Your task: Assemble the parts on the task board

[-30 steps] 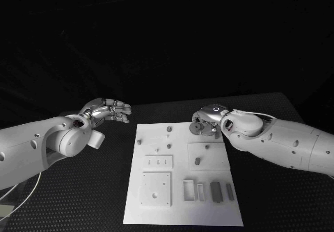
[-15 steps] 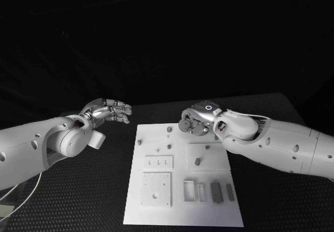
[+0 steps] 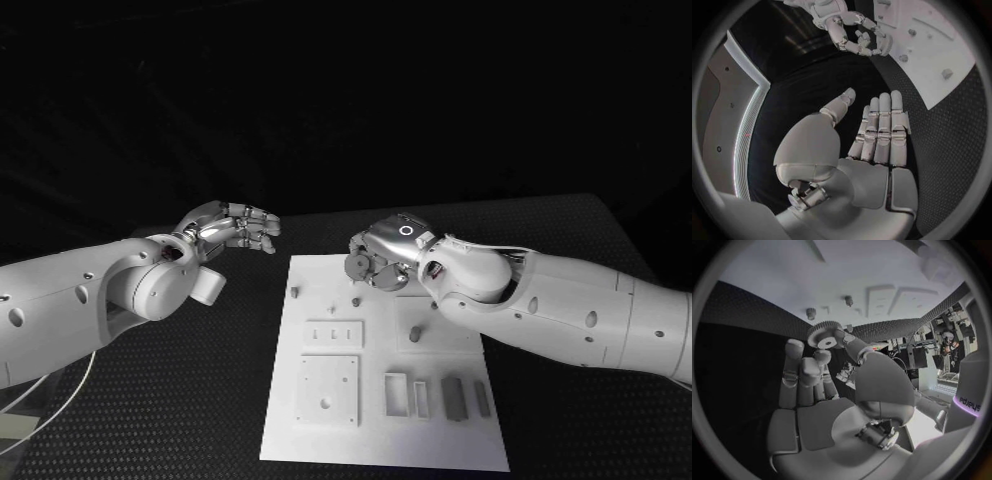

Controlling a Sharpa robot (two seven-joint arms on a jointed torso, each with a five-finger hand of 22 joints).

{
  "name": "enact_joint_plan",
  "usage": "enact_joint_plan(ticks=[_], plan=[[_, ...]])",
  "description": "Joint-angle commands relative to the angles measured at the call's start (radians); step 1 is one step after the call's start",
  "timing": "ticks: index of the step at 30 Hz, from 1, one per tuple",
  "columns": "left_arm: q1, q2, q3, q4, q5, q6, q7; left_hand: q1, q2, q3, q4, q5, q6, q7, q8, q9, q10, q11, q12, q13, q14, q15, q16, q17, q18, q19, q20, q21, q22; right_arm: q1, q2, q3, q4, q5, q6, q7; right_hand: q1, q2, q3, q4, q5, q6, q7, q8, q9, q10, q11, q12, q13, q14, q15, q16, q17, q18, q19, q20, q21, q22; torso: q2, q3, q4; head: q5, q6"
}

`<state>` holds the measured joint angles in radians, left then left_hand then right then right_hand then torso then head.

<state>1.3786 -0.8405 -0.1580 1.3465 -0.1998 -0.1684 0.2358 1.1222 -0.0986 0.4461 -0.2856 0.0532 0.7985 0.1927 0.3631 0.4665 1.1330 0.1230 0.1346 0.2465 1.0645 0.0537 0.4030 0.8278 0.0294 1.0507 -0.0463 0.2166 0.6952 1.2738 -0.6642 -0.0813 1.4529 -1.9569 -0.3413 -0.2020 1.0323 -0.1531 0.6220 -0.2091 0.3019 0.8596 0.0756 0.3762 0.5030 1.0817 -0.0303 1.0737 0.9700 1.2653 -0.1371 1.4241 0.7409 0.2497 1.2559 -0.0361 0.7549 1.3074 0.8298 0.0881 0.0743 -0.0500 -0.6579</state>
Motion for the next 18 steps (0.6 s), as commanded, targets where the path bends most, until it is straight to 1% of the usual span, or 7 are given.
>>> enact_joint_plan(ticks=[1, 3, 5, 9, 11, 14, 18], plan=[[0.001, 0.004, 0.001, 0.001, 0.004, 0.012, 0.009, -0.011, 0.001, -0.007, -0.001, 0.000, -0.002, 0.000, -0.004, 0.001, 0.004, 0.002, -0.006, 0.002, 0.007, 0.000, -0.006, 0.001, 0.009, 0.008, 0.000, -0.007, 0.002, -0.011, 0.015, -0.003, -0.003, -0.047, -0.007, -0.012, -0.005, -0.011, 0.001, 0.010, 0.006, 0.173, 0.003, -0.004, 0.041, 0.008, -0.001, 0.005, -0.002, 0.008, -0.002, 0.006, 0.002, 0.012, 0.007, 0.001, 0.003, 0.018, 0.000, 0.0001, 0.0032, 0.004, -0.001], [0.001, 0.003, 0.001, 0.001, 0.004, 0.010, 0.009, -0.011, 0.002, -0.007, -0.001, 0.000, -0.002, 0.000, -0.004, 0.001, 0.004, 0.002, -0.006, 0.002, 0.007, 0.000, -0.006, 0.001, 0.009, 0.008, 0.000, -0.007, 0.002, -0.018, 0.026, -0.003, -0.012, -0.048, -0.005, -0.011, -0.006, -0.015, 0.001, 0.012, 0.006, 0.173, 0.004, -0.005, 0.041, 0.009, -0.001, 0.005, -0.002, 0.009, -0.001, 0.005, 0.002, 0.012, 0.008, 0.000, 0.003, 0.018, 0.000, -0.0004, 0.0057, 0.004, -0.001], [0.001, 0.002, 0.001, 0.000, 0.004, 0.011, 0.008, -0.011, 0.002, -0.007, -0.001, 0.000, -0.002, 0.000, -0.004, 0.002, 0.004, 0.002, -0.006, 0.002, 0.007, 0.000, -0.006, 0.001, 0.009, 0.008, 0.000, -0.007, 0.002, -0.023, 0.035, -0.004, -0.020, -0.048, -0.001, -0.002, -0.006, -0.015, 0.002, 0.012, 0.006, 0.173, 0.004, -0.006, 0.041, 0.009, -0.001, 0.005, -0.002, 0.009, -0.001, 0.005, 0.003, 0.012, 0.008, 0.000, 0.003, 0.018, 0.000, -0.0003, 0.0055, 0.005, -0.003], [0.001, 0.000, 0.001, -0.001, 0.004, 0.010, 0.007, -0.011, 0.002, -0.007, -0.001, 0.000, -0.002, 0.000, -0.005, 0.002, 0.003, 0.002, -0.006, 0.002, 0.007, 0.000, -0.006, 0.001, 0.009, 0.008, 0.000, -0.007, 0.002, -0.032, 0.051, -0.004, -0.038, -0.051, -0.004, -0.002, -0.005, -0.017, 0.003, 0.013, 0.007, 0.172, 0.004, -0.006, 0.041, 0.009, -0.001, 0.005, -0.003, 0.009, -0.001, 0.005, 0.003, 0.012, 0.008, 0.000, 0.003, 0.018, 0.001, -0.0010, 0.0091, 0.004, -0.005], [0.001, 0.001, 0.001, -0.001, 0.004, 0.011, 0.007, -0.011, 0.001, -0.007, -0.001, 0.000, -0.002, 0.000, -0.005, 0.002, 0.003, 0.003, -0.006, 0.002, 0.007, 0.000, -0.006, 0.001, 0.009, 0.008, 0.000, -0.007, 0.002, -0.035, 0.059, -0.004, -0.051, -0.054, -0.004, -0.001, -0.004, -0.017, 0.003, 0.013, 0.007, 0.172, 0.004, -0.007, 0.041, 0.009, -0.001, 0.005, -0.003, 0.009, -0.001, 0.005, 0.003, 0.012, 0.008, 0.000, 0.003, 0.018, 0.001, 0.0000, 0.0070, 0.007, -0.005], [0.001, 0.003, 0.001, -0.001, 0.004, 0.013, 0.006, -0.011, 0.001, -0.007, -0.001, 0.000, -0.002, 0.000, -0.005, 0.002, 0.003, 0.003, -0.006, 0.002, 0.007, 0.000, -0.006, 0.002, 0.009, 0.008, 0.000, -0.007, 0.002, -0.039, 0.068, -0.005, -0.073, -0.055, -0.004, 0.004, -0.003, -0.017, 0.004, 0.013, 0.007, 0.173, 0.004, -0.007, 0.041, 0.009, -0.001, 0.005, -0.003, 0.009, -0.001, 0.005, 0.004, 0.012, 0.008, -0.001, 0.003, 0.018, 0.000, -0.0009, 0.0064, 0.008, -0.005], [0.001, 0.004, 0.001, -0.002, 0.004, 0.015, 0.006, -0.010, 0.002, -0.006, -0.001, 0.000, -0.002, 0.000, -0.005, 0.002, 0.003, 0.002, -0.007, 0.002, 0.007, 0.000, -0.007, 0.002, 0.009, 0.008, 0.000, -0.007, 0.002, -0.047, 0.077, -0.005, -0.094, -0.066, -0.024, -0.001, -0.004, -0.020, 0.004, 0.014, 0.006, 0.172, 0.004, -0.008, 0.041, 0.009, -0.001, 0.006, -0.004, 0.009, -0.001, 0.005, 0.004, 0.012, 0.009, -0.001, 0.003, 0.018, 0.000, -0.0020, 0.0063, 0.010, -0.003]])
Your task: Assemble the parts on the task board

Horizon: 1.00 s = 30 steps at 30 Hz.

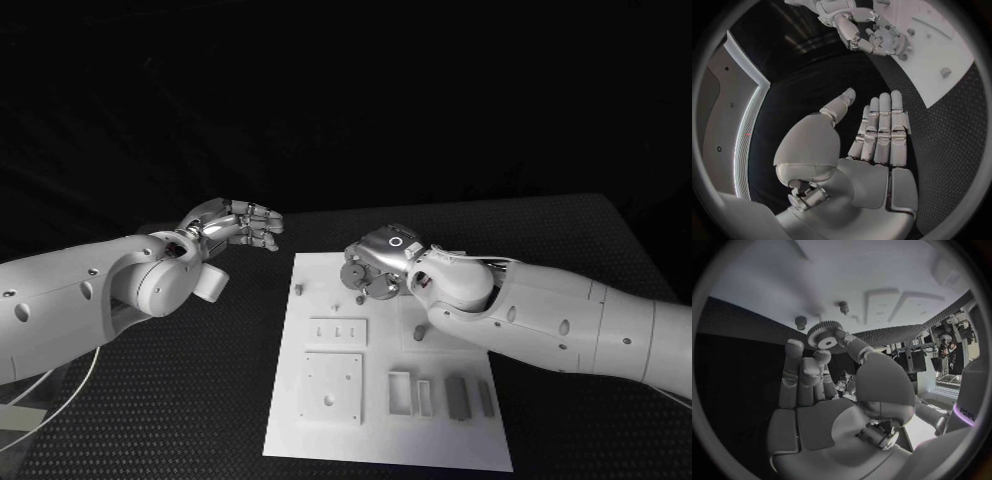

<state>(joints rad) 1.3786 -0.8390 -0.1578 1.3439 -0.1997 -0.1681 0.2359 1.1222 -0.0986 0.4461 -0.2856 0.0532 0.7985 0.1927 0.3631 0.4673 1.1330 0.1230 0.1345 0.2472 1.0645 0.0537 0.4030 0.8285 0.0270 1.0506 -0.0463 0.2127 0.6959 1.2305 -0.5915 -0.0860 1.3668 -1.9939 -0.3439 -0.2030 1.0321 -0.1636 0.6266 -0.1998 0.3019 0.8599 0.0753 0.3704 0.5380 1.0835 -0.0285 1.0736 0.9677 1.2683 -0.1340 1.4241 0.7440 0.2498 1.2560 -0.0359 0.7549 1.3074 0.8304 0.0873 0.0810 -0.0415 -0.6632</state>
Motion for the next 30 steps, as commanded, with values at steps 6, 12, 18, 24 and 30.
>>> enact_joint_plan(ticks=[6, 12, 18, 24, 30], plan=[[0.001, 0.000, 0.001, 0.000, 0.004, 0.014, 0.006, -0.010, 0.002, -0.006, -0.001, 0.000, -0.002, 0.000, -0.005, 0.001, 0.003, 0.003, -0.007, 0.001, 0.007, 0.000, -0.007, 0.001, 0.012, 0.008, 0.000, -0.003, 0.001, -0.006, 0.010, 0.000, -0.018, -0.029, -0.023, 0.000, -0.004, -0.009, -0.001, 0.005, 0.006, 0.172, 0.004, -0.002, 0.006, 0.008, -0.002, 0.006, -0.001, 0.006, -0.004, 0.005, 0.001, 0.012, 0.009, -0.001, 0.003, 0.018, -0.001, 0.0003, -0.0002, 0.006, 0.001], [0.001, 0.001, 0.001, 0.001, 0.004, 0.014, 0.005, -0.010, 0.002, -0.006, -0.001, 0.000, -0.002, 0.000, -0.005, 0.001, 0.003, 0.003, -0.007, 0.001, 0.007, 0.000, -0.007, 0.001, 0.012, 0.008, 0.000, -0.003, 0.001, -0.012, 0.019, 0.000, -0.029, -0.029, -0.016, 0.005, -0.004, -0.009, -0.001, 0.005, 0.006, 0.172, 0.004, -0.002, 0.006, 0.008, -0.002, 0.006, -0.001, 0.006, -0.004, 0.005, 0.001, 0.012, 0.009, -0.001, 0.003, 0.018, 0.000, 0.0001, -0.0014, 0.007, 0.000], [0.001, 0.002, 0.001, 0.001, 0.004, 0.015, 0.005, -0.010, 0.002, -0.006, -0.001, 0.000, -0.002, 0.000, -0.005, 0.001, 0.003, 0.003, -0.007, 0.001, 0.007, 0.000, -0.007, 0.001, 0.012, 0.008, 0.000, -0.003, 0.001, -0.020, 0.031, 0.000, -0.043, -0.028, -0.014, 0.002, -0.002, -0.011, 0.000, 0.004, 0.006, 0.171, 0.005, -0.004, 0.006, 0.008, -0.002, 0.006, -0.002, 0.006, -0.004, 0.005, 0.002, 0.012, 0.009, -0.001, 0.003, 0.019, -0.001, 0.0029, -0.0025, 0.010, -0.002], [0.001, 0.004, 0.001, 0.000, 0.004, 0.015, 0.005, -0.011, 0.002, -0.007, -0.001, 0.000, -0.002, 0.000, -0.005, 0.001, 0.003, 0.003, -0.007, 0.002, 0.007, 0.000, -0.007, 0.001, 0.012, 0.008, 0.000, -0.004, 0.001, -0.022, 0.040, 0.000, -0.064, -0.026, -0.007, 0.003, 0.001, -0.015, 0.001, 0.003, 0.006, 0.170, 0.005, -0.006, 0.006, 0.008, -0.002, 0.006, -0.002, 0.006, -0.004, 0.005, 0.003, 0.012, 0.009, -0.002, 0.002, 0.019, -0.001, 0.0017, -0.0013, 0.008, -0.001], [0.001, 0.001, 0.001, 0.002, 0.004, 0.015, 0.004, -0.011, 0.001, -0.007, -0.001, 0.000, -0.002, 0.000, -0.005, 0.002, 0.003, 0.003, -0.007, 0.002, 0.007, 0.000, -0.007, 0.001, 0.012, 0.008, 0.000, -0.004, 0.001, -0.023, 0.041, 0.000, -0.076, -0.026, -0.012, 0.005, 0.002, -0.015, 0.002, 0.003, 0.006, 0.170, 0.005, -0.006, 0.006, 0.007, -0.002, 0.006, -0.002, 0.006, -0.004, 0.005, 0.003, 0.012, 0.009, -0.002, 0.002, 0.019, -0.001, 0.0029, -0.0021, 0.012, -0.004]])
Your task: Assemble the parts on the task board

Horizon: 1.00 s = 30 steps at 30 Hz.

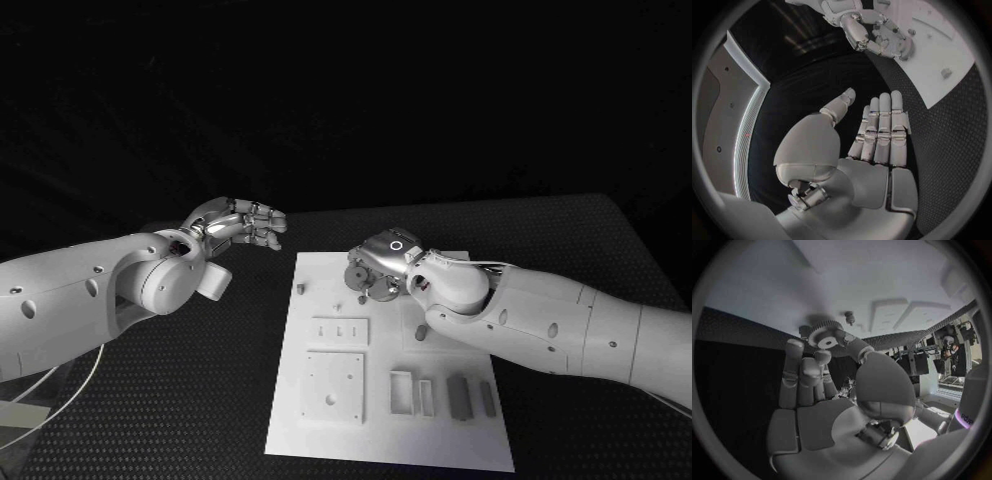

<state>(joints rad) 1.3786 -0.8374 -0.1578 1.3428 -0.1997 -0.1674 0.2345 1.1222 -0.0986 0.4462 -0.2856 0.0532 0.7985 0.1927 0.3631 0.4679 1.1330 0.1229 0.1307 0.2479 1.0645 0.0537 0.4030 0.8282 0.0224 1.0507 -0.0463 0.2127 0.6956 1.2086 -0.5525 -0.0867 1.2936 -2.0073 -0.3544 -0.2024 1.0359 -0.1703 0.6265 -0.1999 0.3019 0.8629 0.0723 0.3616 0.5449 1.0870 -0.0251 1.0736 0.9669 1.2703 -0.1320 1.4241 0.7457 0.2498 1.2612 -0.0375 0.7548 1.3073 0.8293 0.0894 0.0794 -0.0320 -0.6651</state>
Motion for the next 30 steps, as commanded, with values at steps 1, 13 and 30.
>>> enact_joint_plan(ticks=[1, 13, 30], plan=[[0.001, -0.001, 0.001, 0.002, 0.004, 0.015, 0.005, -0.011, 0.001, -0.007, -0.001, 0.000, -0.003, 0.000, -0.005, 0.001, 0.003, 0.003, -0.003, 0.001, 0.007, 0.000, -0.007, 0.002, 0.016, 0.008, 0.000, -0.004, 0.002, -0.002, 0.002, 0.000, -0.003, -0.012, -0.003, 0.004, -0.001, -0.009, 0.002, 0.003, 0.006, 0.167, 0.008, 0.002, -0.001, 0.004, -0.005, 0.006, -0.002, 0.004, -0.006, 0.005, 0.001, 0.012, 0.004, -0.001, 0.002, 0.019, 0.000, 0.0010, -0.0008, 0.003, -0.003], [0.001, 0.001, 0.000, 0.001, 0.004, 0.017, 0.004, -0.011, 0.001, -0.007, -0.001, 0.000, -0.003, 0.000, -0.006, 0.001, 0.003, 0.003, -0.004, 0.001, 0.007, 0.000, -0.008, 0.002, 0.016, 0.008, 0.000, -0.004, 0.002, -0.002, 0.015, 0.000, -0.017, -0.010, -0.001, 0.008, 0.000, -0.009, 0.003, 0.002, 0.006, 0.167, 0.008, 0.002, -0.001, 0.004, -0.005, 0.006, -0.002, 0.004, -0.006, 0.005, 0.002, 0.012, 0.004, -0.001, 0.002, 0.019, 0.000, 0.0005, -0.0009, 0.007, -0.004], [0.001, 0.002, 0.001, 0.002, 0.004, 0.015, 0.002, -0.012, 0.001, -0.007, -0.001, 0.000, -0.003, 0.000, -0.006, 0.002, 0.003, 0.003, -0.005, 0.002, 0.007, 0.000, -0.008, 0.002, 0.016, 0.008, 0.000, -0.005, 0.002, -0.003, 0.028, 0.000, -0.051, 0.024, 0.021, 0.012, 0.000, -0.028, 0.004, 0.005, 0.006, 0.103, 0.030, -0.045, -0.019, -0.011, 0.014, -0.001, -0.010, 0.001, 0.012, -0.002, 0.006, 0.012, 0.001, -0.002, -0.005, 0.018, 0.000, -0.0002, -0.0017, 0.007, -0.009]])
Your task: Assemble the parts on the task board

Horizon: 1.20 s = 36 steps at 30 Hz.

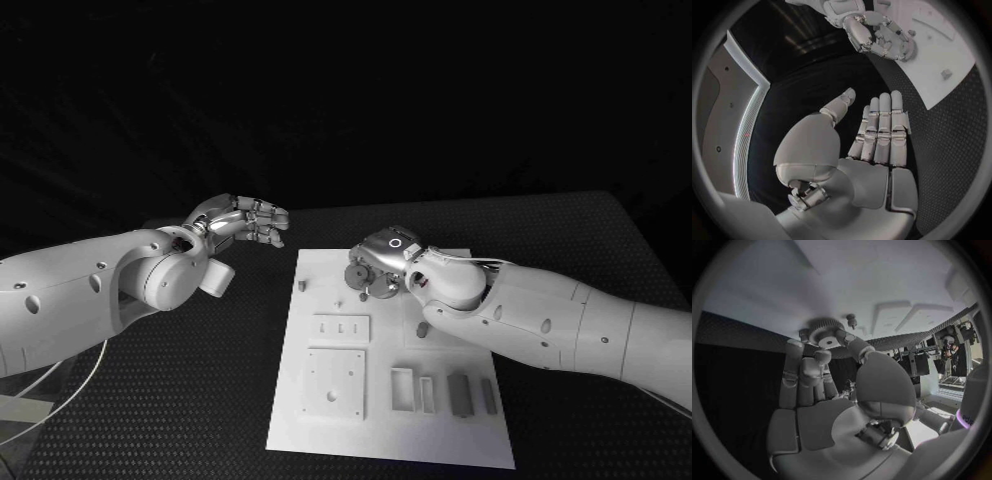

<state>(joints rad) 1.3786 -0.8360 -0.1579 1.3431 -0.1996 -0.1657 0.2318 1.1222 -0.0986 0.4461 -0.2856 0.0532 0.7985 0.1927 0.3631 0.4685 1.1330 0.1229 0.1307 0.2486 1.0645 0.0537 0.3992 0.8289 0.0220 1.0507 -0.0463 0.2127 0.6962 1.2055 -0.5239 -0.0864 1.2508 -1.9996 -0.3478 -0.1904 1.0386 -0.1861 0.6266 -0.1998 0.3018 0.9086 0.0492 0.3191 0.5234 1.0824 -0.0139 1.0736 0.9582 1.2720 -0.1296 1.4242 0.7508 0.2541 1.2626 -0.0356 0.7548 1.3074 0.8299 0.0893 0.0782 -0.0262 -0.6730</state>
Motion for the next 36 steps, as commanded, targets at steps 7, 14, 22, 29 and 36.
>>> enact_joint_plan(ticks=[7, 14, 22, 29, 36], plan=[[0.001, 0.001, 0.001, 0.002, 0.004, 0.011, 0.004, -0.013, -0.001, -0.008, -0.001, 0.000, -0.004, 0.001, -0.007, 0.002, 0.002, 0.003, -0.005, 0.002, 0.006, 0.000, -0.005, 0.002, 0.016, 0.007, 0.001, -0.006, 0.001, 0.000, 0.000, 0.000, -0.009, 0.028, 0.016, -0.005, -0.009, -0.029, 0.004, 0.022, 0.006, -0.018, 0.080, -0.052, -0.025, -0.019, 0.029, -0.003, -0.007, -0.004, 0.034, -0.003, 0.008, 0.008, -0.001, -0.005, -0.010, 0.017, -0.001, 0.0003, -0.0017, 0.003, -0.002], [0.001, 0.000, 0.001, 0.002, 0.005, 0.010, 0.004, -0.015, 0.000, -0.008, 0.000, 0.000, -0.005, 0.001, -0.008, 0.002, 0.002, 0.004, -0.006, 0.002, 0.005, 0.001, -0.006, 0.002, 0.016, 0.006, 0.001, -0.007, 0.002, 0.000, -0.002, 0.000, -0.012, 0.050, 0.019, -0.005, -0.021, -0.034, 0.003, 0.044, 0.005, -0.031, 0.087, -0.062, -0.033, -0.024, 0.036, -0.001, -0.010, -0.006, 0.041, -0.003, 0.012, 0.008, -0.001, -0.003, -0.012, 0.018, -0.001, 0.0011, -0.0011, 0.004, -0.003], [0.001, 0.000, 0.001, 0.002, 0.009, 0.010, 0.003, -0.018, 0.001, -0.009, 0.002, 0.000, -0.007, 0.003, -0.011, 0.002, 0.001, 0.004, -0.008, 0.003, 0.005, 0.001, -0.007, 0.003, 0.016, 0.006, 0.001, -0.007, 0.002, 0.000, -0.004, 0.000, -0.017, 0.087, 0.037, 0.002, -0.059, -0.043, 0.003, 0.104, 0.005, -0.033, 0.089, -0.065, -0.039, -0.027, 0.038, 0.003, -0.014, -0.006, 0.043, -0.003, 0.018, 0.008, 0.000, -0.002, -0.015, 0.019, -0.001, 0.0004, -0.0010, 0.004, -0.005], [0.001, 0.000, 0.001, 0.002, 0.014, 0.011, 0.002, -0.029, 0.004, -0.009, 0.007, 0.000, -0.010, 0.004, -0.013, 0.004, 0.000, 0.005, -0.010, 0.004, 0.006, 0.001, -0.009, 0.004, 0.016, 0.007, 0.002, -0.008, 0.003, 0.000, -0.004, 0.000, -0.018, 0.107, 0.052, 0.011, -0.067, -0.029, 0.006, 0.127, 0.005, -0.028, 0.088, -0.063, -0.040, -0.029, 0.037, 0.007, -0.015, -0.007, 0.042, -0.003, 0.021, 0.008, -0.001, -0.004, -0.015, 0.020, -0.001, 0.0005, -0.0011, 0.003, -0.007], [0.001, -0.001, 0.001, 0.000, 0.014, 0.011, 0.005, -0.031, 0.005, -0.009, 0.007, 0.000, -0.011, 0.005, -0.014, 0.004, 0.000, 0.005, -0.011, 0.004, 0.006, 0.001, -0.009, 0.004, 0.016, 0.007, 0.001, -0.009, 0.003, 0.000, -0.029, 0.000, 0.003, 0.133, -0.032, 0.022, -0.065, -0.017, 0.004, 0.130, 0.005, -0.021, 0.085, -0.059, -0.041, -0.027, 0.034, 0.012, -0.014, -0.006, 0.040, -0.001, 0.024, 0.008, 0.000, -0.006, -0.013, 0.021, -0.001, 0.0005, -0.0004, 0.004, -0.007]])
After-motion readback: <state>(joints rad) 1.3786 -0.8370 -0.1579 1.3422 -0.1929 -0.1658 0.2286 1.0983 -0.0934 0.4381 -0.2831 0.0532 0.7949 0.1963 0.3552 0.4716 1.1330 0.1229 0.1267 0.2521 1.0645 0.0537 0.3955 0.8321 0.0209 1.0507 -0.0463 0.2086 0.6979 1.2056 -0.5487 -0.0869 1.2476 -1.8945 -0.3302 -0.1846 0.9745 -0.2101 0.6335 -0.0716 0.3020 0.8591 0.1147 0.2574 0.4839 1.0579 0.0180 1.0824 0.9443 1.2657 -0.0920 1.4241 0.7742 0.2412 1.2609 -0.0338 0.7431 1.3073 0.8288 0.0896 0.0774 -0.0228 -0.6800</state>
